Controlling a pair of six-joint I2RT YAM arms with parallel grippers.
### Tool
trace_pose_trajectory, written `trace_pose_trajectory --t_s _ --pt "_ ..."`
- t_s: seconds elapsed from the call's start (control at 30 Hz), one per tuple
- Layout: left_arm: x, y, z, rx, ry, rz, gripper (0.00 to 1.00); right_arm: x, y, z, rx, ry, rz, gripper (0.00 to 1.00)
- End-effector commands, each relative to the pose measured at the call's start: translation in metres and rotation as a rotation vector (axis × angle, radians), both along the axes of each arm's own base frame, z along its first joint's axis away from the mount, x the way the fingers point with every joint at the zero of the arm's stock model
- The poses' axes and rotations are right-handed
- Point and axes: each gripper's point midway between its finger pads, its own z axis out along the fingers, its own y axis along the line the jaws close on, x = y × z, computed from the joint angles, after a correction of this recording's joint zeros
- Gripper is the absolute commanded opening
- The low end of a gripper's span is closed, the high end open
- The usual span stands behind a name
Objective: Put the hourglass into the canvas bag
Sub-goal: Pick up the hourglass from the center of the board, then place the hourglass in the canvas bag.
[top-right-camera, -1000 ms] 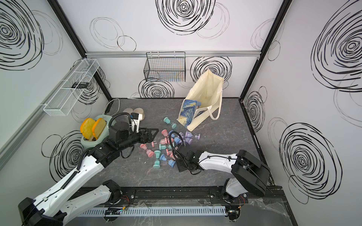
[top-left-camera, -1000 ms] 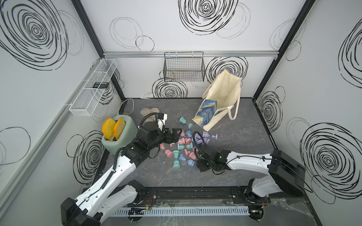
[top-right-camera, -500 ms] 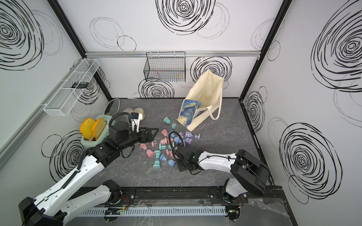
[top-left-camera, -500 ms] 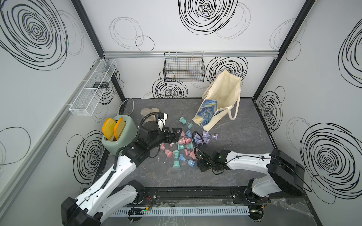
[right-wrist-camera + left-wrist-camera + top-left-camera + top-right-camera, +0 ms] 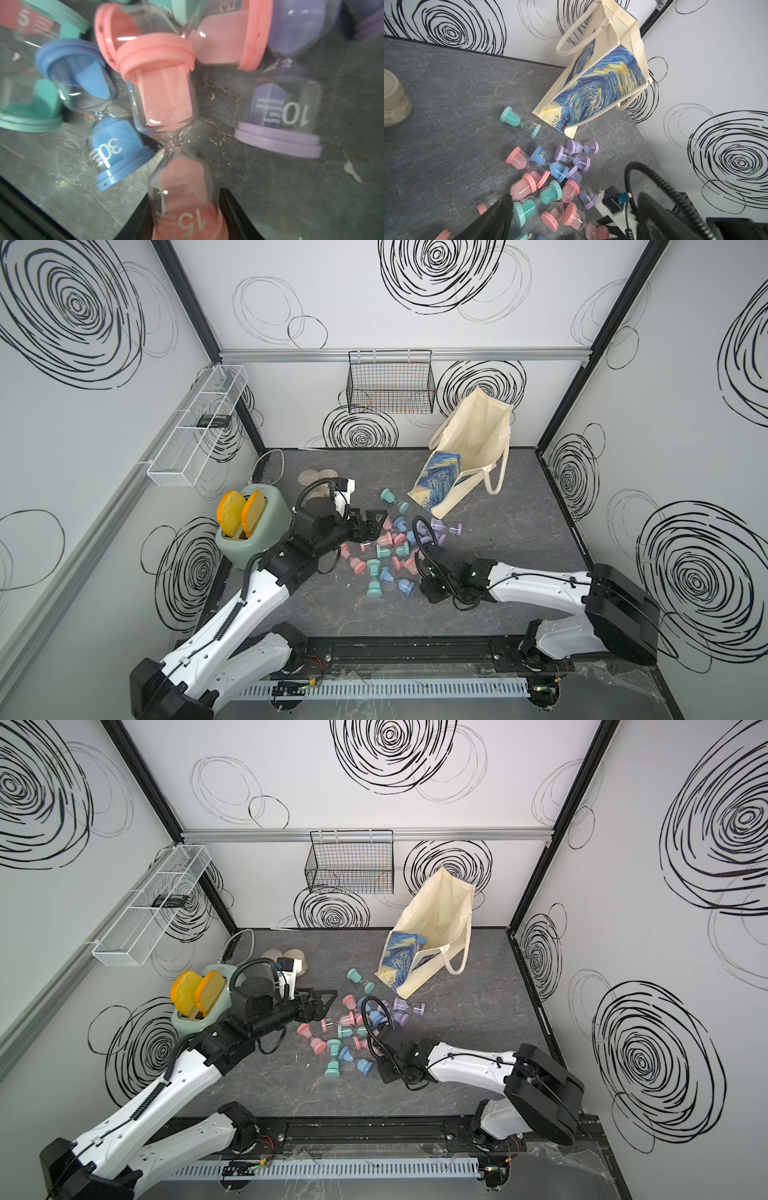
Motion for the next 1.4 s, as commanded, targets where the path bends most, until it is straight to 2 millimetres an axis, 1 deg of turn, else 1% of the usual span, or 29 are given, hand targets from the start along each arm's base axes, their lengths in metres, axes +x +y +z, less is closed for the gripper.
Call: trace_pose_trajectory --t_s 0.0,0.13,0.27,0.4,0.47,0.53,0.7,0.77,0.83,0.93,1.03,1.13,1.2,1.3,1.37 --pt "0.009 0.001 0.027 -0.04 -0.07 0.024 0.96 0.008 -0.007 0.021 0.057 -0.044 -0.034 0.38" --pt "0.01 0.005 0.04 -0.052 -0.108 0.049 0.96 0.016 -0.011 0.049 0.111 -0.096 -0.042 0.35" --pt "0.011 0.008 0.05 -0.057 -0.128 0.063 0.96 0.021 -0.013 0.084 0.176 -0.151 -0.053 0.34" --pt "0.014 0.01 0.062 -0.067 -0.154 0.082 0.96 0.029 -0.019 0.132 0.27 -0.27 -0.069 0.33" --pt "0.015 0.012 0.069 -0.077 -0.172 0.091 0.96 0.036 -0.027 0.156 0.308 -0.33 -0.108 0.34" --pt "0.016 0.012 0.076 -0.088 -0.19 0.094 0.96 0.047 -0.038 0.176 0.327 -0.353 -0.157 0.34" --pt "0.021 0.007 0.092 -0.127 -0.225 0.088 0.96 0.072 -0.052 0.228 0.346 -0.452 -0.227 0.33" --pt "0.024 0.002 0.097 -0.14 -0.232 0.07 0.96 0.087 -0.056 0.246 0.356 -0.498 -0.254 0.33" --pt "0.03 -0.006 0.1 -0.145 -0.229 0.047 0.96 0.107 -0.063 0.263 0.361 -0.535 -0.293 0.33" --pt "0.035 -0.019 0.106 -0.158 -0.232 0.007 0.96 0.138 -0.079 0.283 0.374 -0.589 -0.357 0.32" --pt "0.042 -0.03 0.111 -0.166 -0.238 -0.019 0.96 0.172 -0.098 0.298 0.376 -0.638 -0.422 0.31" --pt "0.048 -0.041 0.111 -0.169 -0.24 -0.044 0.96 0.203 -0.114 0.303 0.339 -0.666 -0.474 0.31" --pt "0.052 -0.048 0.109 -0.166 -0.234 -0.058 0.96 0.22 -0.122 0.307 0.326 -0.684 -0.503 0.31" --pt "0.058 -0.057 0.105 -0.169 -0.229 -0.064 0.96 0.243 -0.132 0.31 0.315 -0.701 -0.537 0.31" --pt "0.061 -0.063 0.103 -0.176 -0.227 -0.074 0.96 0.26 -0.136 0.307 0.3 -0.696 -0.552 0.31"
